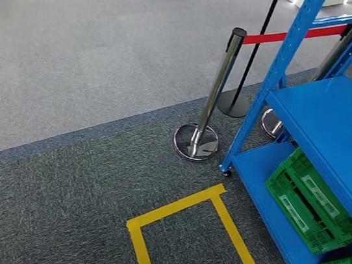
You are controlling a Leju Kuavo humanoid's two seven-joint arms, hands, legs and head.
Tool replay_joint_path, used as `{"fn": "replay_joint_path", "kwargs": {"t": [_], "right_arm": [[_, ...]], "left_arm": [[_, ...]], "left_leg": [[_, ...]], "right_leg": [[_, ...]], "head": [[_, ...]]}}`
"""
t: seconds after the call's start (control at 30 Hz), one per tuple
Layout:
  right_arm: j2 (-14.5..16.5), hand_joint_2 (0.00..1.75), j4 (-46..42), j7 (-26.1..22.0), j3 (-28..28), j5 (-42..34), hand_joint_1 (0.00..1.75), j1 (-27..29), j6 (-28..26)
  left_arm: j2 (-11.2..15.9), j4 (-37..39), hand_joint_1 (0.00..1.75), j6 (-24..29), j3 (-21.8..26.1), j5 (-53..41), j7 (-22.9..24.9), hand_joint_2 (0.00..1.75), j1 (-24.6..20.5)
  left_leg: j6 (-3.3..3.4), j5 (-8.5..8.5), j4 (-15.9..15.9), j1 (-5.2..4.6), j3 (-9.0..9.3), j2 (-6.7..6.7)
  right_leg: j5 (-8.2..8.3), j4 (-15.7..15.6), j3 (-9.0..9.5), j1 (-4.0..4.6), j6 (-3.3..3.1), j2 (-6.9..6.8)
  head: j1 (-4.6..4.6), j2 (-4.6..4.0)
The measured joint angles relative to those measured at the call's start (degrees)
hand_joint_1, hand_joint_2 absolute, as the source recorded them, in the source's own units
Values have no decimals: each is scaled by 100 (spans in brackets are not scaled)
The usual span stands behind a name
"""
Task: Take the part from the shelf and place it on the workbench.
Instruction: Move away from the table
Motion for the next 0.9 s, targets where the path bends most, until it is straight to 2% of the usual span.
{"fn": "replay_joint_path", "kwargs": {"t": [0.03, 0.1, 0.13, 0.17, 0.2, 0.23, 0.3, 0.33, 0.37, 0.4, 0.43, 0.47, 0.5, 0.53, 0.57, 0.6, 0.63, 0.67, 0.7, 0.73, 0.77, 0.8, 0.83, 0.87, 0.9], "right_arm": [[0, 0, 5, 40, -5, 44, 0, -4, -1], [-1, 0, 13, 79, -5, 147, 0, 5, 18], [-2, 0, 15, 75, -4, 186, 0, 12, 45], [-2, 0, 16, 60, -4, 208, 0, 12, 87], [-4, 0, 16, 34, -4, 216, 0, 6, 157], [-8, 0, 16, 1, -3, 212, 0, 1, 241], [-23, 0, 16, -64, -3, 184, 0, -7, 396], [-33, 0, 16, -83, -3, 168, 0, -5, 439], [-42, 0, 16, -95, -4, 156, 0, -1, 467], [-49, 0, 17, -103, -5, 147, 0, 2, 492], [-52, 0, 19, -108, -6, 143, 0, 2, 516], [-54, 0, 23, -113, -7, 139, 0, -3, 540], [-54, 0, 28, -122, -8, 138, 0, -10, 566], [-54, 0, 32, -135, -8, 141, 0, -16, 592], [-56, 0, 36, -150, -8, 146, 0, -16, 616], [-57, 0, 36, -165, -7, 153, 0, -10, 636], [-67, 0, 36, -176, -7, 162, 0, -1, 650], [-75, 0, 37, -182, -7, 167, 0, 5, 659], [-84, 0, 37, -187, -7, 170, 0, 0, 666], [-94, 0, 37, -191, -7, 173, 0, -13, 672], [-98, 0, 38, -193, -7, 173, 0, -28, 675], [-104, 0, 38, -194, -7, 173, 0, -37, 678], [-111, 0, 38, -194, -7, 172, 0, -36, 680], [-120, 0, 38, -194, -7, 171, 0, -24, 680], [-130, 0, 38, -194, -7, 171, 0, -12, 680]], "left_arm": [[-1, 0, 0, 16, -8, -8, 28, 0, -5], [-6, -1, 0, 4, -27, -38, 52, 0, -16], [-10, -2, 0, -9, -39, -55, 56, 0, -23], [-12, -2, 0, -19, -50, -67, 61, 0, -29], [-13, -2, 0, -20, -58, -74, 71, 0, -30], [-12, -2, 0, -16, -64, -78, 87, 0, -26], [-13, -2, 0, -9, -79, -100, 128, 0, -4], [-14, -2, 0, -8, -92, -121, 148, 0, 4], [-14, -2, 0, -8, -106, -145, 164, 0, 8], [-14, -2, 0, -6, -121, -167, 180, 0, 9], [-13, -2, 0, 1, -133, -178, 199, 0, 8], [-7, -2, 0, 11, -139, -183, 215, 0, 9], [-2, -2, 0, 27, -142, -180, 230, 0, 9], [-3, -2, 0, 43, -143, -172, 238, 0, 7], [-6, -2, 0, 57, -143, -161, 239, 0, 3], [-16, -2, 0, 70, -143, -148, 236, 0, -4], [-27, -2, 0, 77, -143, -137, 232, 0, -12], [-38, -2, 0, 82, -143, -129, 228, 0, -18], [-49, -2, 0, 85, -143, -126, 225, 0, -17], [-60, -2, 0, 86, -143, -126, 223, 0, -12], [-68, -2, 0, 86, -143, -126, 222, 0, -1], [-72, -2, 0, 87, -143, -125, 222, 0, 8], [-76, -2, 0, 88, -142, -125, 222, 0, 11], [-79, -2, 0, 88, -142, -124, 222, 0, 8], [-84, -2, 0, 88, -143, -124, 221, 0, 2]], "left_leg": [[-33, -19, 21, -8, 8, 39], [-88, -45, 39, -1, 32, 100], [-118, -84, 68, 14, 38, 50], [-144, -174, 169, 33, 8, -61], [-164, -329, 400, 48, -83, -204], [-171, -527, 765, 57, -241, -347], [-157, -854, 1579, 58, -622, -450], [-139, -876, 1797, 54, -742, -458], [-110, -770, 1781, 49, -763, -470], [-71, -564, 1544, 39, -686, -503], [-27, -310, 1153, 25, -537, -611], [21, -110, 758, 17, -385, -795], [52, 13, 432, 12, -258, -956], [69, 57, 245, 6, -189, -1084], [75, 41, 181, 3, -169, -1123], [74, 45, 140, 0, -155, -1062], [81, 63, 106, 4, -143, -985], [97, 85, 61, 11, -126, -900], [113, 108, 18, 20, -111, -805], [126, 119, -6, 22, -103, -702], [137, 118, -11, 17, -104, -599], [139, 114, -9, 14, -107, -493], [140, 108, -7, 13, -108, -393], [135, 101, -5, 16, -107, -304], [124, 91, -1, 21, -102, -227]], "right_leg": [[-5, -91, 62, 17, -52, -25], [-10, -70, 64, 39, -174, 82], [-7, -70, 62, 37, -214, 130], [-1, -76, 64, 32, -253, 181], [7, -82, 68, 26, -289, 238], [10, -83, 68, 31, -314, 301], [14, -80, 68, 56, -343, 455], [14, -78, 71, 71, -348, 539], [15, -77, 77, 84, -349, 624], [17, -76, 85, 94, -350, 712], [20, -76, 90, 94, -346, 796], [23, -69, 87, 97, -338, 873], [31, -62, 70, 92, -323, 948], [43, -58, 44, 79, -299, 1017], [59, -59, 16, 67, -267, 1086], [78, -69, -21, 54, -228, 1163], [74, -58, -53, 50, -198, 1142], [20, 13, -106, 58, -173, 1016], [-97, 188, -202, 71, -151, 832], [-276, 492, -343, 76, -135, 610], [-477, 883, -527, 75, -107, 460], [-637, 1263, -704, 64, -79, 396], [-714, 1520, -819, 49, -51, 367], [-675, 1552, -819, 33, -25, 343], [-532, 1331, -686, 18, -6, 306]], "head": [[-4, 0], [-14, 0], [-20, 0], [-27, 0], [-36, 0], [-43, 0], [-46, 0], [-46, 0], [-45, 0], [-44, 0], [-44, 0], [-42, 0], [-43, 0], [-45, 0], [-48, 0], [-54, 0], [-56, 0], [-45, 0], [-29, 0], [-15, 0], [-2, 0], [1, 0], [-1, 0], [0, 0], [1, 0]]}}
